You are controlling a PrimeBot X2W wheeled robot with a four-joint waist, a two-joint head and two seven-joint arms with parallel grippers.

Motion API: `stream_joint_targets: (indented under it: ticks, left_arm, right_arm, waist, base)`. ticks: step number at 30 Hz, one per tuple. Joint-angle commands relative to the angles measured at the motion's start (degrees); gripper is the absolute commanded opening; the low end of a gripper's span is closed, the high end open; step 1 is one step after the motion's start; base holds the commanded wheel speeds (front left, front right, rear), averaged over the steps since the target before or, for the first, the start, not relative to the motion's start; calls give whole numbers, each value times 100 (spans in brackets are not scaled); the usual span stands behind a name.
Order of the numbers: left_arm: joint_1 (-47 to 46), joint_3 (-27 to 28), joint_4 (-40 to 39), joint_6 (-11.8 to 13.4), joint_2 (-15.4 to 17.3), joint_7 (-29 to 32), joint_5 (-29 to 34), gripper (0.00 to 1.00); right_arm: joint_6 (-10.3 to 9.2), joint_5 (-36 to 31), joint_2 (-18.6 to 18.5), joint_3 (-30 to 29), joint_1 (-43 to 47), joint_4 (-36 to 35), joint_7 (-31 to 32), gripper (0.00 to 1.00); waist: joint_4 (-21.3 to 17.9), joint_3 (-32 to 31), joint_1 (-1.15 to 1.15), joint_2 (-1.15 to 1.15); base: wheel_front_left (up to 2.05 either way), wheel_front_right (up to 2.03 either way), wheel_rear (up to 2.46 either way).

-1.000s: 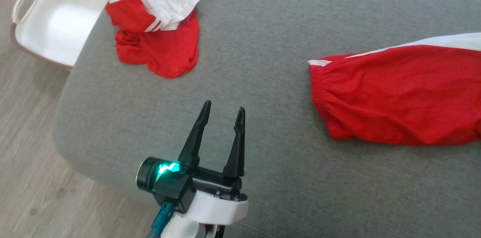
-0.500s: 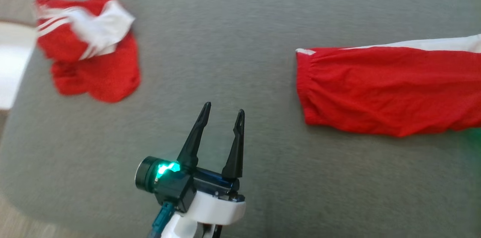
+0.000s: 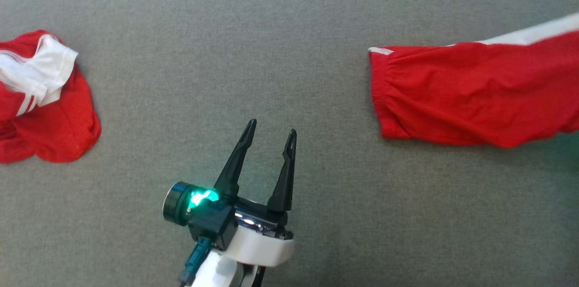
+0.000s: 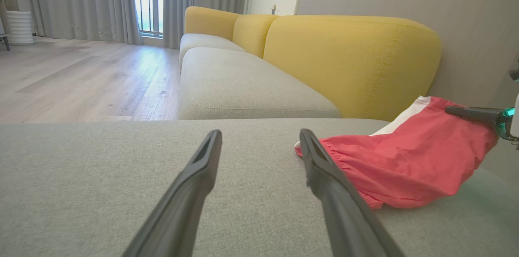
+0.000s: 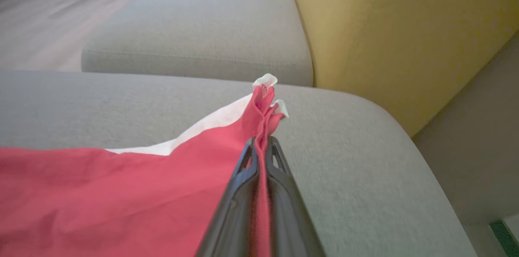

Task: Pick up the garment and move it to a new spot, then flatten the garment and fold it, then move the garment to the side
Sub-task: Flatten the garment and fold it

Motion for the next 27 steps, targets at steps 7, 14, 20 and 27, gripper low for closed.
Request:
stream_joint_targets:
  ticks: [7, 14, 20, 27]
  left_arm:
    - [-98, 236, -78, -38, -9, -36, 3, 100]
    - [-22, 176, -46, 0, -9, -36, -106, 100]
    - [-12, 135, -35, 29, -9, -36, -164, 100]
    - [-21, 122, -19, 42, -9, -36, -201, 100]
  right_arm:
    - [-5, -430, 216, -98, 32, -1042, 158, 0]
    - [-5, -933, 1030, -327, 270, -2196, 667, 0]
    - [-5, -1233, 1959, -266, 533, -2810, 941, 0]
    - [-5, -1379, 2746, 99, 738, -2712, 976, 100]
  waist:
    - [-3, -219, -1, 0]
    - [138, -385, -1, 0]
    - [339, -443, -1, 0]
    - [524, -436, -1, 0]
  base:
    - [0, 0, 0]
    - [0, 0, 0]
    - [0, 0, 0]
    - [0, 0, 0]
